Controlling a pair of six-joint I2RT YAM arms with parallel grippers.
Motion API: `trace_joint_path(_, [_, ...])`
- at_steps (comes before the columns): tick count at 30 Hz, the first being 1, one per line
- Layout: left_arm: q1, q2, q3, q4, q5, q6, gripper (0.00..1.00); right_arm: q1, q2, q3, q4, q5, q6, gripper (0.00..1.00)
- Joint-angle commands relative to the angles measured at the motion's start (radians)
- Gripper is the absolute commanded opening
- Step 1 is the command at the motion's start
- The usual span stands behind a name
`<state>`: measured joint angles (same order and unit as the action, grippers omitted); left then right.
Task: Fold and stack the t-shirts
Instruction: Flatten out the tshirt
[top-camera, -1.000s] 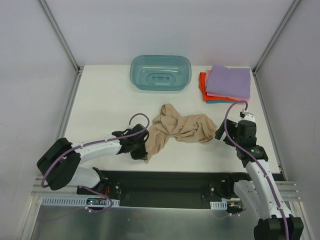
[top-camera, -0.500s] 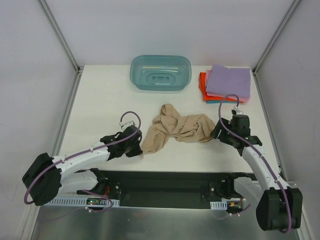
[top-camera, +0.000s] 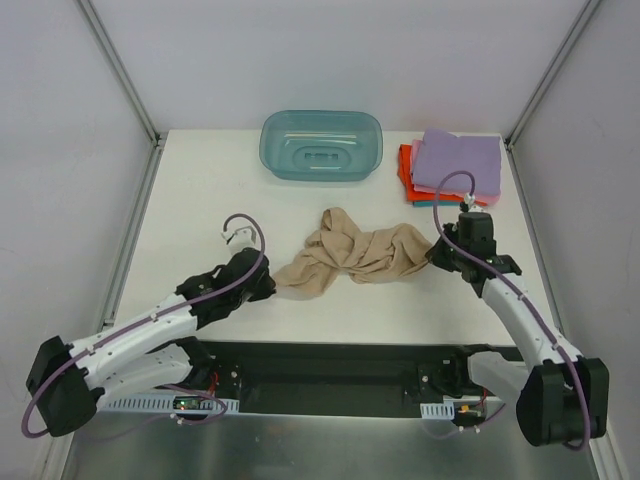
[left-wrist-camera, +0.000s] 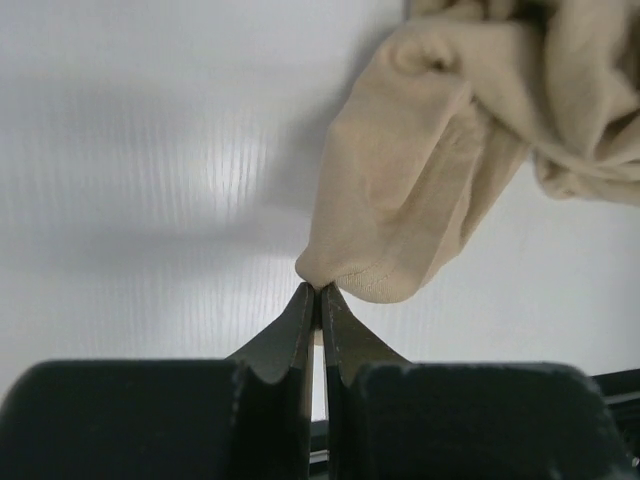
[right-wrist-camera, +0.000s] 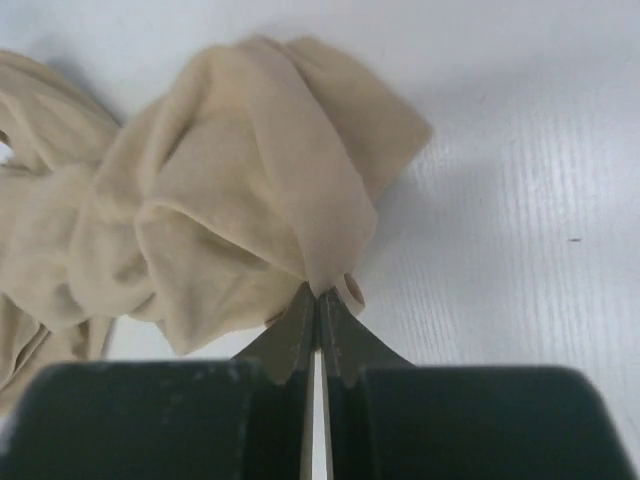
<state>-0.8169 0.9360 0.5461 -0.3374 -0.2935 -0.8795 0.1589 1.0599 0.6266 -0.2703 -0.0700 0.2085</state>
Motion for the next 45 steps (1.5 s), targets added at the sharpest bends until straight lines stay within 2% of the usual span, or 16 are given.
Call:
trace_joint_path(1, [0.002,-0.118,0.148,0.005,-0.203,0.144,0.00,0.005,-0.153,0.169,-0.087,0.127,-0.015,0.01])
trace_joint_path(3, [0.004,-0.167,0.199,0.008,-0.293,0.218,0.00,0.004,-0.196,0.223,-0.139,0.162,-0.049,0.01])
trace_joint_path(7, [0.004,-0.226,0.381,0.008,-0.456,0.361,0.00,0.004,-0.276,0.451,-0.266,0.245,-0.112,0.01])
trace_joint_path(11, [0.005,-0.295,0.550,0.018,-0.510,0.485,0.00,0.004,-0.311,0.652,-0.351,0.269,-0.172,0.01])
trace_joint_path(14, [0.004,-0.336,0.690,0.035,-0.455,0.580,0.00,0.004,-0.324,0.805,-0.395,0.260,-0.196,0.02])
trace_joint_path(20, [0.004,-0.376,0.909,0.041,-0.368,0.734,0.00,0.002,-0.373,0.986,-0.455,0.177,-0.250,0.05])
trace_joint_path(25, [0.004,-0.434,0.983,0.038,-0.116,0.726,0.00,0.004,-0.452,1.070,-0.491,0.136,-0.245,0.04])
trace_joint_path(29, [0.004,-0.413,1.026,0.032,-0.050,0.726,0.00,0.002,-0.477,1.073,-0.509,0.105,-0.239,0.04])
trace_joint_path(33, [0.004,-0.324,0.999,0.026,-0.139,0.754,0.00,0.004,-0.453,1.026,-0.555,0.136,-0.213,0.04])
trace_joint_path(37, [0.004,-0.177,0.896,0.014,-0.480,0.784,0.00,0.004,-0.426,0.819,-0.546,0.269,-0.152,0.07])
trace_joint_path(38, [0.007,-0.104,0.864,0.015,-0.642,0.772,0.00,0.004,-0.396,0.712,-0.541,0.301,-0.143,0.07])
trace_joint_path(39, [0.037,-0.065,0.798,0.015,-0.653,0.755,0.00,0.004,-0.373,0.669,-0.538,0.375,-0.135,0.07])
trace_joint_path(40, [0.070,-0.030,0.766,0.009,-0.624,0.729,0.00,0.002,-0.345,0.621,-0.534,0.406,-0.127,0.07])
trace_joint_path(42, [0.177,0.064,0.660,0.005,-0.361,0.593,0.00,-0.001,-0.243,0.510,-0.520,0.444,-0.092,0.07])
trace_joint_path(43, [0.287,0.101,0.628,0.017,-0.273,0.547,0.00,-0.004,-0.201,0.475,-0.489,0.444,-0.081,0.07])
trace_joint_path(45, [0.338,0.243,0.577,0.032,-0.222,0.478,0.00,-0.021,-0.074,0.371,-0.411,0.391,-0.063,0.10])
